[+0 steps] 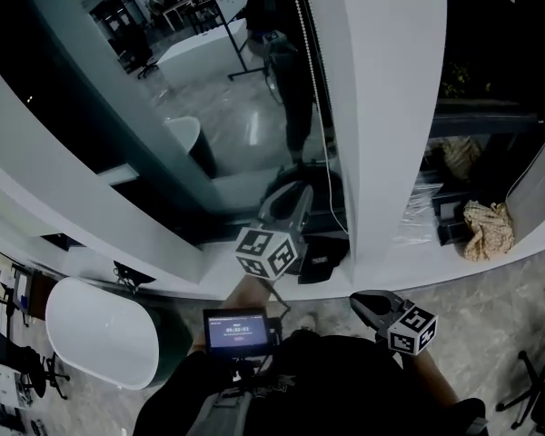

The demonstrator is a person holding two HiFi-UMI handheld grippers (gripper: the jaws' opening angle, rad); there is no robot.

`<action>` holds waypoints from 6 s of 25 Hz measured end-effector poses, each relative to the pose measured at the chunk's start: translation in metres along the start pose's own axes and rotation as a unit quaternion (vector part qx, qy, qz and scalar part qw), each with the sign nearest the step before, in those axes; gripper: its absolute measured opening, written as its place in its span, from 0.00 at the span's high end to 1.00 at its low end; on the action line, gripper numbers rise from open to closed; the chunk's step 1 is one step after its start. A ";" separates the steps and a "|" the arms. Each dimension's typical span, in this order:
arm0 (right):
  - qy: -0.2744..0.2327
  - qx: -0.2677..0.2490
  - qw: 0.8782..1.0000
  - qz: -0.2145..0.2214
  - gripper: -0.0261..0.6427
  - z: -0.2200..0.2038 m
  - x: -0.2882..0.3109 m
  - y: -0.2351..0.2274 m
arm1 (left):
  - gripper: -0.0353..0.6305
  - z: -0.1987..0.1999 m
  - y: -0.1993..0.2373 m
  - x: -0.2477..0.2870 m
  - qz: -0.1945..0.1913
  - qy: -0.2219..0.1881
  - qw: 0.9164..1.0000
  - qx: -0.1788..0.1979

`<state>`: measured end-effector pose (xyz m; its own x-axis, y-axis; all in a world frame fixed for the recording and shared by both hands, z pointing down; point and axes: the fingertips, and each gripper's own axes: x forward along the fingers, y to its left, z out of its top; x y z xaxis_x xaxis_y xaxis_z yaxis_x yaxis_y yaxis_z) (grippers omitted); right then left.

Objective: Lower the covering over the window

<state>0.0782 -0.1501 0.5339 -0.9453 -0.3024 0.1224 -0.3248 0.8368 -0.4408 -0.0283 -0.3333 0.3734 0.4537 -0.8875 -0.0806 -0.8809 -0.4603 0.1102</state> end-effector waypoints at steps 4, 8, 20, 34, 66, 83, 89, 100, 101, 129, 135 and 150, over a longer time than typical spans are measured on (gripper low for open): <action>-0.025 0.006 0.998 -0.058 0.95 0.013 -0.002 -0.025 | 0.78 0.041 0.008 0.057 -0.026 -0.047 0.998 0.027; -0.059 0.021 0.991 -0.114 0.95 0.021 0.000 -0.043 | 0.70 0.079 -0.005 0.099 -0.104 -0.093 0.990 0.021; -0.088 0.044 0.975 -0.199 0.95 0.028 0.003 -0.069 | 0.94 0.100 -0.001 0.109 -0.201 -0.133 0.969 -0.048; -0.061 -0.042 0.992 -0.103 0.95 0.052 0.059 -0.025 | 0.95 -0.166 0.015 0.013 -0.177 0.234 0.939 0.180; -0.246 -0.429 0.861 -0.118 0.94 0.481 0.106 0.165 | 0.94 -0.193 -0.006 -0.149 -0.196 0.191 0.960 0.057; 0.081 -0.486 0.838 -0.235 0.94 0.182 0.158 -0.005 | 0.67 0.030 0.103 -0.121 0.000 -0.089 0.996 -0.012; 0.139 -0.412 0.871 -0.228 0.94 0.105 0.164 -0.044 | 0.59 0.018 0.136 -0.133 -0.087 -0.051 0.984 -0.144; 0.278 -0.370 0.861 -0.210 0.94 -0.003 0.162 -0.088 | 0.57 0.044 0.037 -0.072 -0.257 0.010 0.966 -0.016; 0.279 -0.351 0.868 -0.215 0.94 -0.008 0.157 -0.093 | 0.58 0.018 0.033 -0.078 -0.287 0.080 0.954 0.033; 0.427 -0.288 0.848 -0.123 0.94 -0.123 0.153 -0.099 | 0.56 0.151 -0.074 -0.014 -0.408 -0.139 0.900 -0.071; 0.416 -0.268 0.860 -0.127 0.94 -0.123 0.148 -0.100 | 0.93 0.153 -0.065 -0.015 -0.389 -0.151 0.906 -0.071; 0.176 -0.075 0.969 -0.156 0.81 -0.052 0.115 -0.080 | 0.94 -0.012 0.007 -0.004 -0.212 0.033 0.977 0.020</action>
<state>-0.0065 -0.2283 0.6293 -0.7437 -0.3984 0.5368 -0.5719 0.7950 -0.2023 -0.0345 -0.3336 0.3860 0.7847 -0.6181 -0.0472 -0.6167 -0.7861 0.0409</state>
